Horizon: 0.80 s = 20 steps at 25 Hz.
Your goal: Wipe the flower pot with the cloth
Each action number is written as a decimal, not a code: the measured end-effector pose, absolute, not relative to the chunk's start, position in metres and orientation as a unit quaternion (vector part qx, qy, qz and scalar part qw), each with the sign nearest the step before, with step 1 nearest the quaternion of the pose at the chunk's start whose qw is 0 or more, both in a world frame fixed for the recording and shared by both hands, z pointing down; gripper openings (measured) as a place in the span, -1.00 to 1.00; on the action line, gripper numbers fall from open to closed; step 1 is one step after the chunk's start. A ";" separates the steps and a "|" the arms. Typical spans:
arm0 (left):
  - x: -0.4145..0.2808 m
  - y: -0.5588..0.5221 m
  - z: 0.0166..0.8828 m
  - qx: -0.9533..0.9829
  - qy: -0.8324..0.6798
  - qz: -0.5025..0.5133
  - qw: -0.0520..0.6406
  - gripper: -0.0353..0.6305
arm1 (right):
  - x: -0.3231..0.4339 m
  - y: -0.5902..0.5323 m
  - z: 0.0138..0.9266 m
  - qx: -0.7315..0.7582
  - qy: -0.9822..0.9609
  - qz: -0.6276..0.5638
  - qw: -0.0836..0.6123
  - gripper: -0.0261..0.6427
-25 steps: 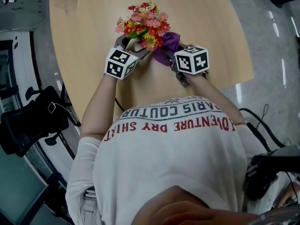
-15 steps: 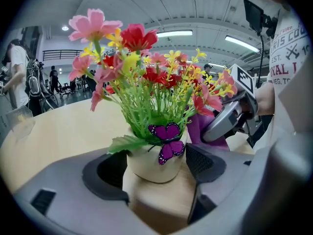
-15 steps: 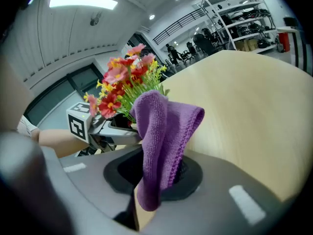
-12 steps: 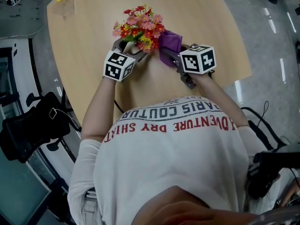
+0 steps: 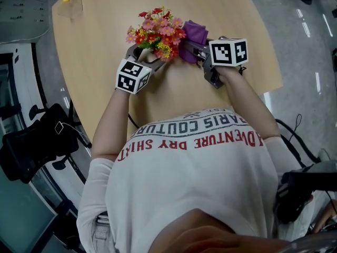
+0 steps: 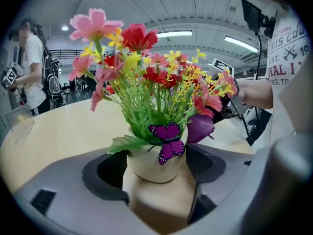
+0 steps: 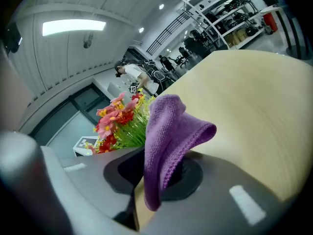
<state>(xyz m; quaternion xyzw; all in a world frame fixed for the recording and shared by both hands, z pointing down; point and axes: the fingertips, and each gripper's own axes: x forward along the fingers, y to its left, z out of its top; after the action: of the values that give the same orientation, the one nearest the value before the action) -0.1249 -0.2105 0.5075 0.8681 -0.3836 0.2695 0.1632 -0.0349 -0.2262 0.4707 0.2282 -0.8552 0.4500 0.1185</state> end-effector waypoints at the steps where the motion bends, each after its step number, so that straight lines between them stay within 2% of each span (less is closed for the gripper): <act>1: -0.125 -0.210 0.508 0.868 -0.384 0.269 0.163 0.25 | -0.037 -0.227 0.476 0.228 -0.854 0.451 0.125 -0.79; 6: -0.123 -0.206 0.504 0.870 -0.383 0.266 0.161 0.25 | -0.034 -0.230 0.489 0.237 -0.850 0.442 0.163 -0.79; 15: -0.126 -0.212 0.512 0.872 -0.380 0.264 0.159 0.25 | -0.036 -0.246 0.531 0.236 -0.853 0.345 0.312 -0.79; 20: -0.126 -0.213 0.513 0.875 -0.376 0.262 0.157 0.25 | -0.037 -0.250 0.541 0.216 -0.847 0.349 0.337 -0.79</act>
<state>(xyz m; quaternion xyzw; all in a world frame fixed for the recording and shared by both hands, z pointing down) -0.1257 -0.2131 0.5127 0.8747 -0.3758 0.2624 0.1574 -0.0368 -0.2501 0.5411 0.2155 -0.8473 0.3493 0.3371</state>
